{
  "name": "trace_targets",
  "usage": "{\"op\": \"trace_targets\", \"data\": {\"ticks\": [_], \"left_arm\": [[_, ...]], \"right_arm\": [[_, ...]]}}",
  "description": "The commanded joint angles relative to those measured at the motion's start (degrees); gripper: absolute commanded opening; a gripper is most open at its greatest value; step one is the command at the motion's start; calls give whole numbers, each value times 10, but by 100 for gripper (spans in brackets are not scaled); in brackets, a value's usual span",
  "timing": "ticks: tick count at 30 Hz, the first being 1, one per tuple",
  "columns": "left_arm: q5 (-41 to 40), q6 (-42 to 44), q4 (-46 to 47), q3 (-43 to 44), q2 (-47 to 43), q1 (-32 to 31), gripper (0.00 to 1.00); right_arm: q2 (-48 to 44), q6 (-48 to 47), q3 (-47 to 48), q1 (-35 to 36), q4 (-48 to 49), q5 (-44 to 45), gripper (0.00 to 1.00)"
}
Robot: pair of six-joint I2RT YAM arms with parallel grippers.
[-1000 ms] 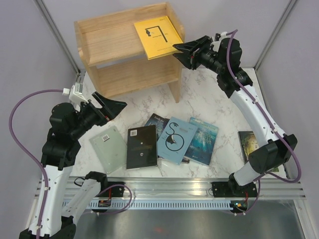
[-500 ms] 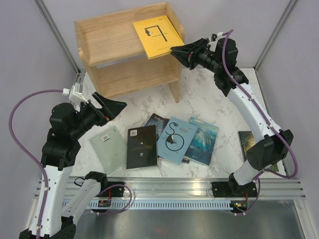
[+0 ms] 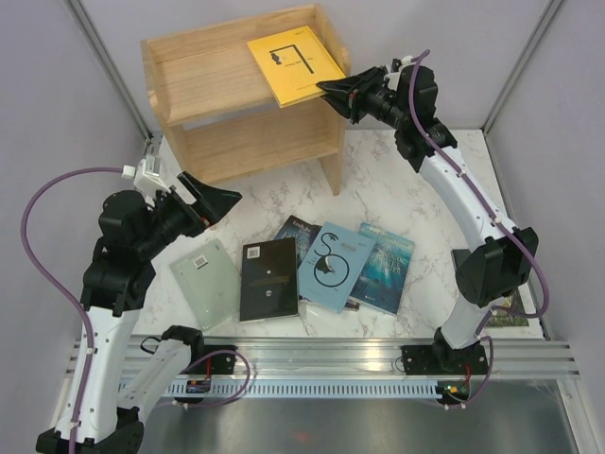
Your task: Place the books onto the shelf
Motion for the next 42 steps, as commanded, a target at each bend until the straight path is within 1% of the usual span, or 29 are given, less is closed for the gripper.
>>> {"op": "trace_targets", "data": {"ticks": [1,5,7,8,9,12,14,15,17,18,20,21,22,23,24,25,26,27,28,29,31,32,33,35,37,38,42], "left_arm": [[-8,31,7,14,7,-1,95],[-7,36,6,18,14,-1,95],[-5,38,7,16,15,0,95],[-3,41,7,12,16,-1,95],[-2,42,6,12,15,-1,95],[-1,43,3,0,8,-1,95],[-1,43,3,-9,4,-1,95],[0,44,2,-12,2,-1,95],[3,49,-1,-21,-2,-1,95],[3,50,-4,-24,-3,-1,95],[6,50,-14,-43,-6,-1,95],[8,49,-18,-51,-6,-1,95],[16,46,-22,-63,-5,-1,95],[22,38,-24,-94,0,-1,94],[27,34,-25,-112,1,0,92],[30,30,-25,-129,4,-1,91],[29,19,-26,-166,9,-1,91],[27,14,-26,-182,12,-1,91],[26,8,-24,-197,17,-1,91],[26,0,-25,-222,27,-1,91],[33,1,-25,-238,69,-1,91],[36,11,-25,-246,86,0,91],[39,14,-25,-248,118,-1,91],[36,26,-25,-253,141,-1,91],[26,35,-22,-257,167,-1,92],[25,39,-19,-264,175,-1,92],[27,39,7,-298,194,-1,92]], "right_arm": [[23,17,44,5,44,13,25],[47,20,75,13,48,16,23],[48,17,74,13,48,11,29],[42,15,63,13,48,9,35],[35,12,54,13,48,8,55],[0,-6,4,13,48,8,83],[-33,-27,-35,13,47,7,91],[-44,-34,-48,13,46,6,98],[-82,-53,-86,13,35,4,98],[-96,-86,-97,13,30,4,98],[-139,-134,-130,14,-29,4,98],[-155,-196,-145,16,-52,11,98],[-170,-221,-161,17,-73,14,98],[-196,-246,-202,19,-111,16,98],[-207,-263,-225,21,-127,17,98],[-215,-298,-248,24,-143,16,98],[-221,-312,-289,36,-173,14,98],[-222,-324,-307,44,-185,13,98],[-218,-348,-323,59,-196,18,97],[-207,-358,-347,96,-213,25,97],[-187,-373,-364,143,-220,53,95],[-161,-370,-378,165,-220,61,95],[-149,-366,-382,204,-218,71,94],[-117,-352,-399,242,-205,98,93],[-95,-344,-412,254,-165,105,92],[-70,-343,-416,259,-144,106,91],[-3,-363,-397,267,-133,107,88]]}}
